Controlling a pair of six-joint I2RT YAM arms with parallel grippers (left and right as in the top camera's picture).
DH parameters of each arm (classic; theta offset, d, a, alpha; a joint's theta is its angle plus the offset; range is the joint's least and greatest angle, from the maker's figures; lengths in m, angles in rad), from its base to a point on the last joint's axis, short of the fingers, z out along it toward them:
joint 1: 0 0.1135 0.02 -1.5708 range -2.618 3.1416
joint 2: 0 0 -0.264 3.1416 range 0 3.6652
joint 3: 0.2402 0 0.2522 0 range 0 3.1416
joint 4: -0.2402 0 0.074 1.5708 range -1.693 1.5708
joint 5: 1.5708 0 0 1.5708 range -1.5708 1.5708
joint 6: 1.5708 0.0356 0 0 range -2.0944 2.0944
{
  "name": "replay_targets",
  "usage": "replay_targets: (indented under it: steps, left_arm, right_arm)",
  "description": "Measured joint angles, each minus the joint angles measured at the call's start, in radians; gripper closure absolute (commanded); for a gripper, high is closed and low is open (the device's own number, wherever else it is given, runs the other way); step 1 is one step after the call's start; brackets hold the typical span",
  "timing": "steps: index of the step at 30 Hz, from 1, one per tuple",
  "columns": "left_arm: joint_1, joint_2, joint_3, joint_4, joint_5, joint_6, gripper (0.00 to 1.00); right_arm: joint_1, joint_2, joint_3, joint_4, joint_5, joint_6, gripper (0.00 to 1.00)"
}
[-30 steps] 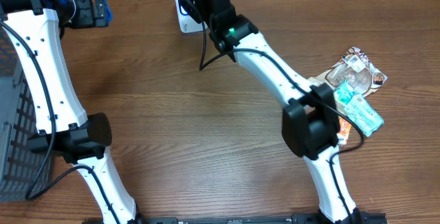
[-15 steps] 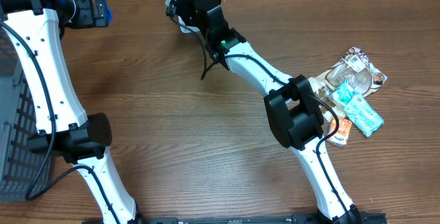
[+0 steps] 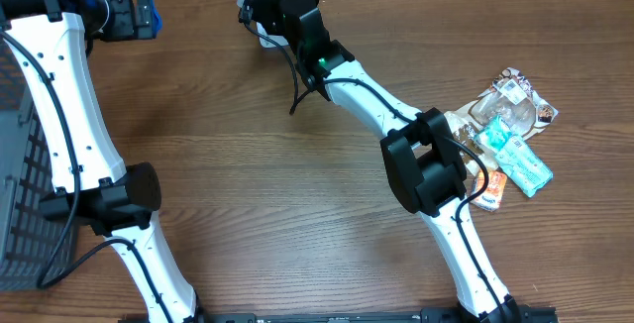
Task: Scan the item barcode
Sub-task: 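Hold the jar label in front of the scanner window, then carry the jar right and set it upright beside the bag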
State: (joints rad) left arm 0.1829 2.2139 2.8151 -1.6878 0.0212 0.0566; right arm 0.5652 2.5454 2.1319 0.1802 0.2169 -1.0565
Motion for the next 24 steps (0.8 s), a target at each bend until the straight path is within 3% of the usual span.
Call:
replay_targets:
  steps: [5, 10, 15, 19, 24]
  left_arm:
    - [0.000, 0.000, 0.000, 0.000, 0.000, 0.000, 0.01]
    - [0.000, 0.000, 0.000, 0.000, 0.000, 0.000, 0.01]
    - [0.000, 0.000, 0.000, 0.000, 0.000, 0.000, 0.00]
    - [0.000, 0.000, 0.000, 0.000, 0.000, 0.000, 0.00]
    - [0.000, 0.000, 0.000, 0.000, 0.000, 0.000, 0.00]
  right_arm:
    - [0.000, 0.000, 0.000, -0.009, -0.010, 0.010, 0.43]
    - [0.000, -0.010, 0.000, -0.072, -0.045, 0.120, 0.42]
    - [0.000, -0.102, 0.000, -0.356, -0.199, 0.277, 0.41]
    - [0.012, -0.208, 0.000, -0.597, -0.444, 0.425, 0.45]
    - [0.039, -0.290, 0.014, -0.929, -0.737, 0.586, 0.38]
